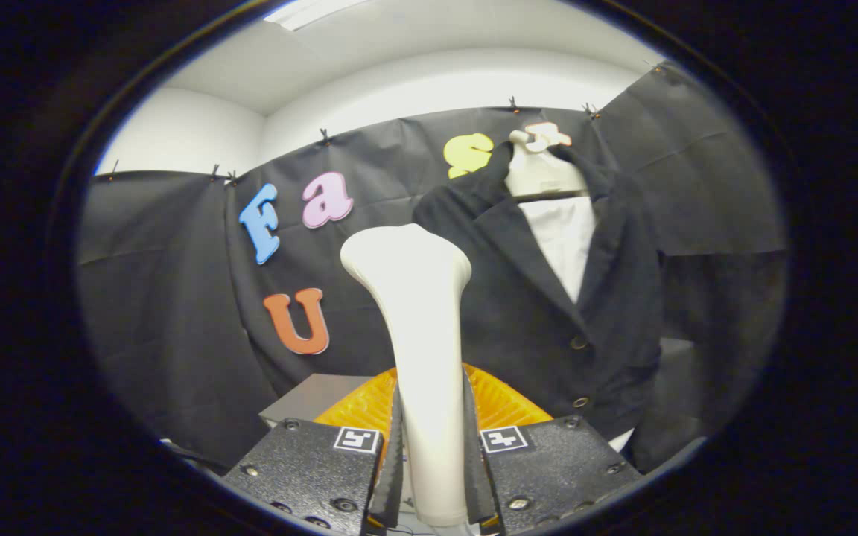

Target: Iron the clothes twice with a garment steamer, once on the left side and once on the right side.

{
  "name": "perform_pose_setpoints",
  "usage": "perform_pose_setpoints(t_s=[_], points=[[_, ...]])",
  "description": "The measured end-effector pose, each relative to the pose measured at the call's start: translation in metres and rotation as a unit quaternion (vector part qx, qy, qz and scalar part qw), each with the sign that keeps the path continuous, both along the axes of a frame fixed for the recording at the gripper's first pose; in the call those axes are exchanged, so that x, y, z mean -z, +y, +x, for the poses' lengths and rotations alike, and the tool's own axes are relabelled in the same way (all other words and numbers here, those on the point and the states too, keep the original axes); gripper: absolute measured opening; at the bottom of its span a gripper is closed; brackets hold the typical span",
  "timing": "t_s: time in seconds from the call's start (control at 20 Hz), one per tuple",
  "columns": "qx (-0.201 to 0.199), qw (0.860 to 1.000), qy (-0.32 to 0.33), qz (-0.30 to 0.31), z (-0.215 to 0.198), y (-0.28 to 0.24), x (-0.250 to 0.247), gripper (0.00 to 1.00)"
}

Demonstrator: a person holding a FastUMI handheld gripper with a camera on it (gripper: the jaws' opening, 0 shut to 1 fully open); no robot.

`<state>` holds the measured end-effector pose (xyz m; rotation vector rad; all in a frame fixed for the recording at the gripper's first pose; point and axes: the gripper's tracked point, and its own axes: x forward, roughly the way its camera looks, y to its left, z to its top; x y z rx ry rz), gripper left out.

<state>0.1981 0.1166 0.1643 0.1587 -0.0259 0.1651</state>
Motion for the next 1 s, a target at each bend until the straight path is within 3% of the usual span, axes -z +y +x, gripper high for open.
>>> perform_pose_setpoints(t_s=[0.35, 0.7, 1.0], points=[[0.107, 0.993, -0.021, -0.035, 0.043, -0.066, -0.021, 0.36], [0.153, 0.985, 0.002, -0.074, 0.092, -0.064, 0.001, 0.36], [0.179, 0.979, 0.001, -0.099, 0.101, -0.07, 0.014, 0.36]])
